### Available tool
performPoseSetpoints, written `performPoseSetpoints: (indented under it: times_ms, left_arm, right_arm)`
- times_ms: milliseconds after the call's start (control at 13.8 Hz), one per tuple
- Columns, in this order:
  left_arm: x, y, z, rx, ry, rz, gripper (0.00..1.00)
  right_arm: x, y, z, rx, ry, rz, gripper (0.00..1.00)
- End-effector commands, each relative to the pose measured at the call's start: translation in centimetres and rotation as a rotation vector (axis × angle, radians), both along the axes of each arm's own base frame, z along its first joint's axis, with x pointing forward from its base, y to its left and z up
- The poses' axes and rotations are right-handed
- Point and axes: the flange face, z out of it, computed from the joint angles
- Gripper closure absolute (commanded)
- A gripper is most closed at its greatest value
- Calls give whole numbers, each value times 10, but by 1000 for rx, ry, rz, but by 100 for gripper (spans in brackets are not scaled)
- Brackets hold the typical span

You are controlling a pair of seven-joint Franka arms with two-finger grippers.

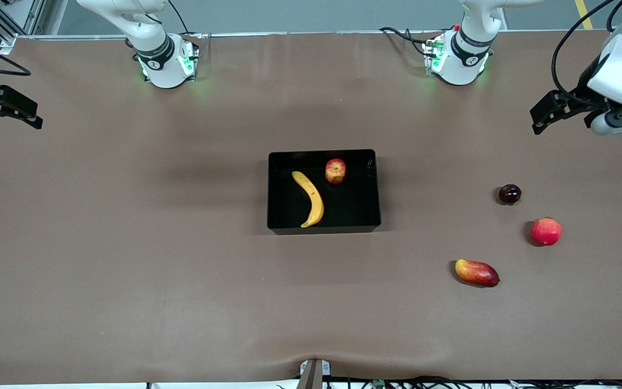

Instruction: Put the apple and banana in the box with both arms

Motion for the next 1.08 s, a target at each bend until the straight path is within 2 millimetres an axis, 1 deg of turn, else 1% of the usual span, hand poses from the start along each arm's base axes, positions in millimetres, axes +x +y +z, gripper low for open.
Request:
performPoseSetpoints:
  times_ms: [0,217,289,506,651,723,1012]
  left_arm:
    - [5,-4,-3,-22,-7,-1,0]
    - [5,-7,-8,-19,5,-6,0]
    - [4,-10,-7,-18,1,-10,0]
    - [12,-9,-18,-5,18,-13,0]
    - [14,-6,-21,-3,22,-10,0]
    - [15,-4,-19,-6,18,-6,0]
    - [13,-1,9,-26,-32,-11,0]
  right_arm:
    - [-3,-1,3,1,-5,5,0]
    - [-3,-1,3,1,-5,7,0]
    - [-3,-1,3,1,-5,7,0]
    - [-3,-1,3,1,-5,7,0]
    - [-3,-1,3,1,-5,7,0]
    - [-3,-1,3,1,-5,7,0]
    - [-3,-1,3,1,-5,7,0]
